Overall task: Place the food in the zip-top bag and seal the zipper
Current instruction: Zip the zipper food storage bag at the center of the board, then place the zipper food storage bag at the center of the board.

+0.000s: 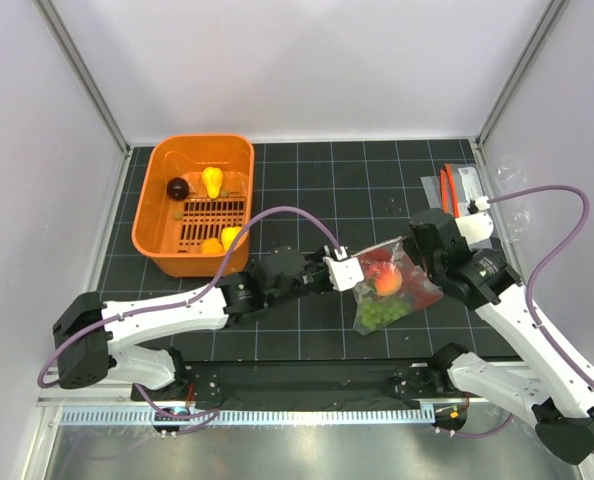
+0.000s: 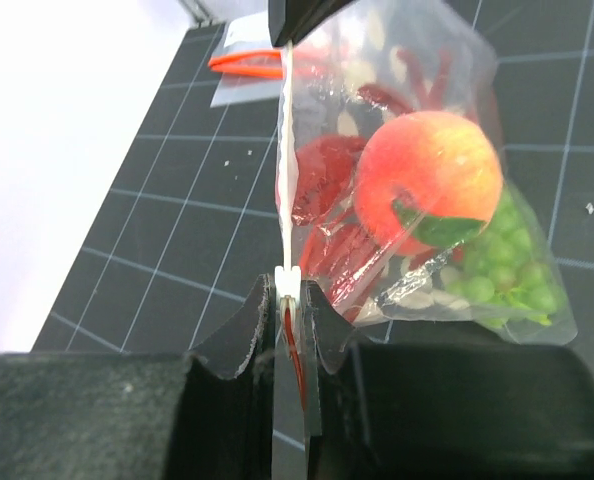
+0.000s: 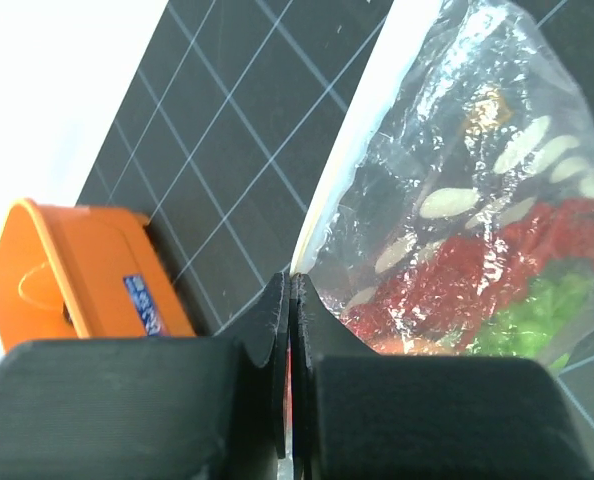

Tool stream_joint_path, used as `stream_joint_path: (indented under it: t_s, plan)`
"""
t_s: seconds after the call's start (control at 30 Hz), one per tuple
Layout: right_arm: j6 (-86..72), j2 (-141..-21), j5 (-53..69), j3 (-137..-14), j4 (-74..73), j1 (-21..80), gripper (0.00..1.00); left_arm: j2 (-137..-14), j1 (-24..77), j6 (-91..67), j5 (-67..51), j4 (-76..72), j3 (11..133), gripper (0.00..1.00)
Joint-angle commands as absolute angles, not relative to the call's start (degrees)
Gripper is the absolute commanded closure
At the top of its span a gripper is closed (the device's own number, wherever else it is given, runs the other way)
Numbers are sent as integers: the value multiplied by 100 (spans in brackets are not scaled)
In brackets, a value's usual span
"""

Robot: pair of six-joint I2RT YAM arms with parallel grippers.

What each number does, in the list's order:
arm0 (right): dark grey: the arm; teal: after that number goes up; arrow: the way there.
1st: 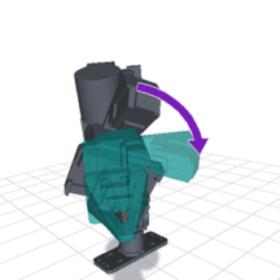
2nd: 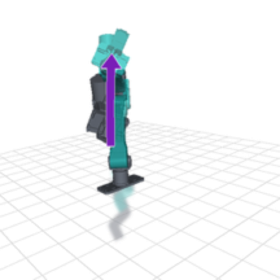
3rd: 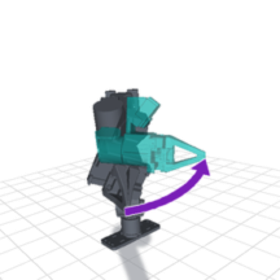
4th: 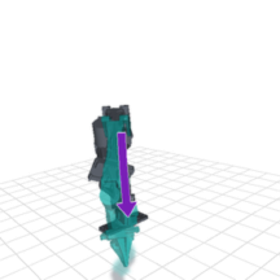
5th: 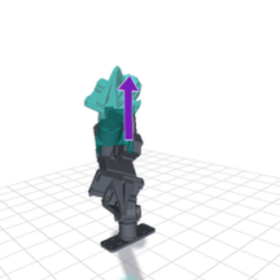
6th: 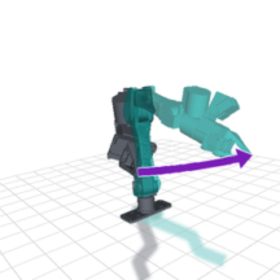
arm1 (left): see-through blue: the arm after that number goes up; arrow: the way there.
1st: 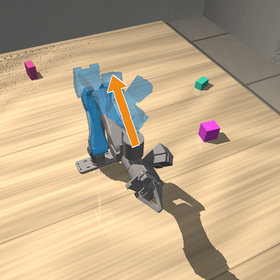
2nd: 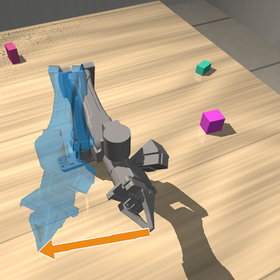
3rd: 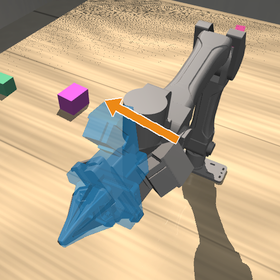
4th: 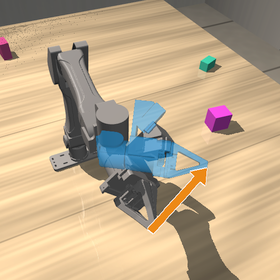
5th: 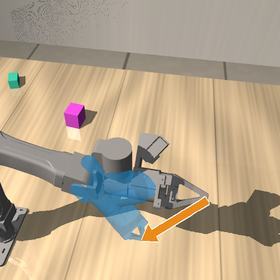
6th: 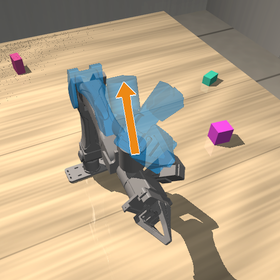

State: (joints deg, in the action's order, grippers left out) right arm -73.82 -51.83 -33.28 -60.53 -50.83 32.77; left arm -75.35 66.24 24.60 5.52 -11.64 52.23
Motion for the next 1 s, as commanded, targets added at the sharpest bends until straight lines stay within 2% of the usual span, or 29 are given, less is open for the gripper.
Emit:
stream_joint_path:
  t_s: [0.0,0.33,0.43,0.47,0.5,0.57,0.73,0.87,0.97]
  plan:
    - [-7444,-5036,-5306,-6223,-5300,3024,99,-7532,6618,2268,677,-1047,5475,98]
    - [-7120,-4949,-5661,-6003,-4932,2549,99,-7937,6355,1706,853,-475,5933,100]
    - [-6418,-4747,-5328,-5723,-3942,2549,52,-7858,6092,1354,853,-492,5889,100]
    - [-6016,-4642,-5283,-5495,-3694,2549,41,-7831,6030,1110,861,-510,5845,100]
    - [-5707,-4536,-5187,-5354,-3369,2549,24,-7788,5960,994,879,-562,5827,100]
    - [-4997,-4115,-4993,-4838,-2473,2549,15,-7743,5731,600,888,-615,5740,100]
    - [-3834,-3087,-4764,-3492,-620,2549,9,-7524,5038,-377,757,-782,5511,100]
    - [-3490,-2313,-4097,-2717,-150,2540,9,-7278,4816,-712,711,-1045,5230,100]
    - [-3305,-2224,-3753,-2593,-88,2549,9,-7076,4816,-712,817,-1125,5116,100]
